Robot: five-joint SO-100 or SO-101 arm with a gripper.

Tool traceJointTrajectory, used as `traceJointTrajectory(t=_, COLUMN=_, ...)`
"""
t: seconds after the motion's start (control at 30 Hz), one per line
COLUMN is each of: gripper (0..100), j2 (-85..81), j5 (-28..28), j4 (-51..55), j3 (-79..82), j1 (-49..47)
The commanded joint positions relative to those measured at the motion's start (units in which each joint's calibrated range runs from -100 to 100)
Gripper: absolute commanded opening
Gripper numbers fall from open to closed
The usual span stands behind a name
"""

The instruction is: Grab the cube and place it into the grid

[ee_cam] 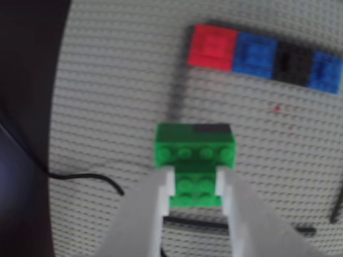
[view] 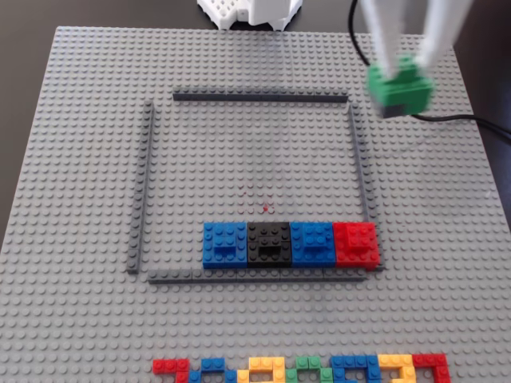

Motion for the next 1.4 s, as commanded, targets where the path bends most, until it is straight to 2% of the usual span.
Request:
traceJointTrajectory(t=0.0, gripper=4, j2=-9.03, j5=3.81, j4=-1.78, j3=5.78, j1=6.34)
traceJointTrajectory(t=0.2, gripper=4, j2=-10.66, j5=8.06, j4=-3.78, j3=12.04, j1=14.73)
traceJointTrajectory(t=0.5, gripper=4, j2=-3.78, j5=12.55, j4=-6.33, j3=11.40, j1=23.94)
traceJointTrajectory(t=1.07, gripper=4, j2=19.00, j5=13.72, j4=-8.43, j3=-5.45, j1=26.81)
traceJointTrajectory(t=1.37, gripper=4, j2=25.80, j5=14.26, j4=-8.96, j3=-10.80, j1=27.18)
